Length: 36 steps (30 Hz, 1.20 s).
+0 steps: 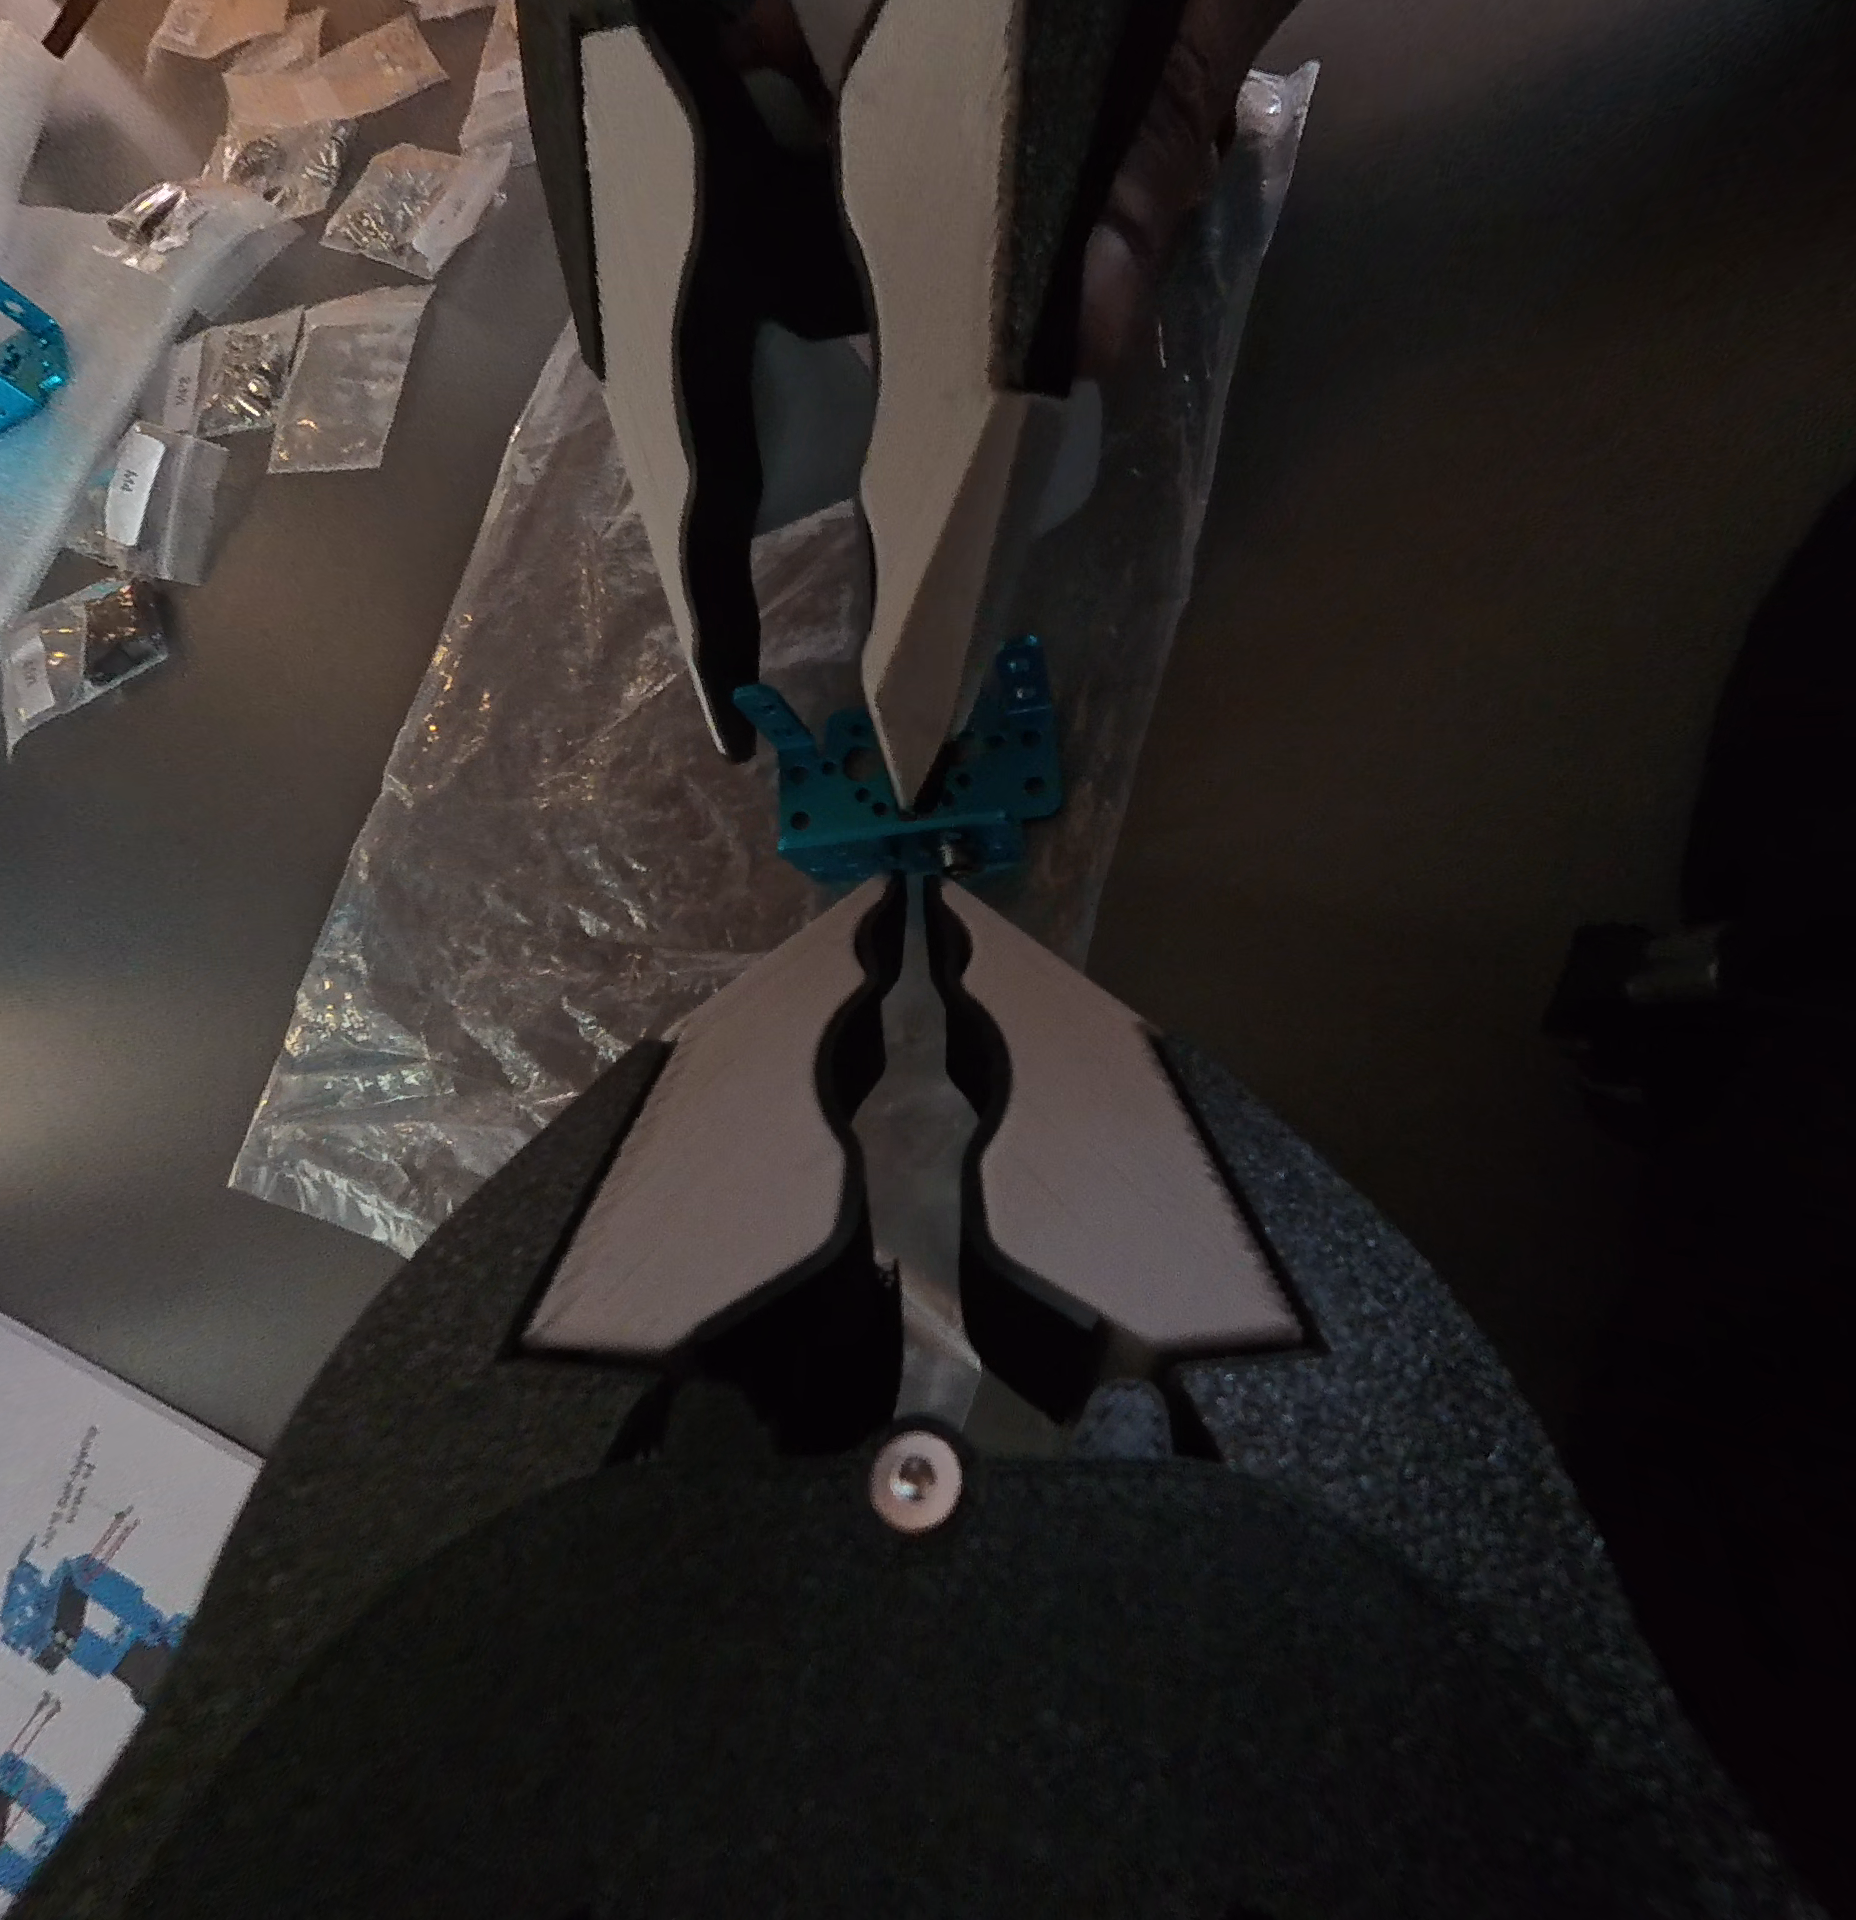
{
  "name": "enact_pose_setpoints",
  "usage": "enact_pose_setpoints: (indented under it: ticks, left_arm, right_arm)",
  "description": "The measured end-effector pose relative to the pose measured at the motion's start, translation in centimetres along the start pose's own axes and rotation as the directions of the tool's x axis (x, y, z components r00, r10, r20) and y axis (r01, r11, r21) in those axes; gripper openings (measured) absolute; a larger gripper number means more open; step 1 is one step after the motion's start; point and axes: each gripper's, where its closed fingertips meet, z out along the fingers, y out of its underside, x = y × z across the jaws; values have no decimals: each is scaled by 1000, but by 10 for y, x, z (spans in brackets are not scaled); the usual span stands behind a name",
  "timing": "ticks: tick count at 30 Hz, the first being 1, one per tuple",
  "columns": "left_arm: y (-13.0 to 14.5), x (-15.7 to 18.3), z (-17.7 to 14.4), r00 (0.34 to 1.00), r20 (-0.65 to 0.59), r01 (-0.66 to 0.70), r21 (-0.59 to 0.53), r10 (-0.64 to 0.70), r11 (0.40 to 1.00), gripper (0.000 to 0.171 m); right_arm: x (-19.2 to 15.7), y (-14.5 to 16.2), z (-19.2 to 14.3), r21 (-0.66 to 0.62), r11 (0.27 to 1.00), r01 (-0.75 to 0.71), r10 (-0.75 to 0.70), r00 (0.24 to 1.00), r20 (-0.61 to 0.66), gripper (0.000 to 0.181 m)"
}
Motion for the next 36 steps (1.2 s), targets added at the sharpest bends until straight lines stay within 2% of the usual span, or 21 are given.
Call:
enact_pose_setpoints:
  ticks: [6, 11, 28, 34, 36]
  left_arm:
    - [1, 0, 0, 1000, 2, 3, -1, -3, 1000, 3]
    - [0, 0, 0, 1000, 2, 5, -1, -5, 1000, 4]
    - [-1, -1, 1, 1000, 8, -1, -1, 1, 1000, 5]
    - [9, -8, -6, 1000, 30, 11, -30, -10, 999, 20]
    - [10, -11, -9, 999, 35, 31, -22, -31, 999, 36]
  right_arm:
    - [1, -6, -6, 44, 999, -28, 28, 1000, 10, 42]
    - [-4, 1, 0, 2, 1000, 0, 0, 1000, 25, 54]
    - [0, 1, 0, 2, 999, -50, 50, 998, 29, 42]
    - [9, -5, -18, 53, 996, -65, 66, 998, -8, 46]
    - [5, -7, -26, 65, 998, -6, 8, 999, -32, 46]
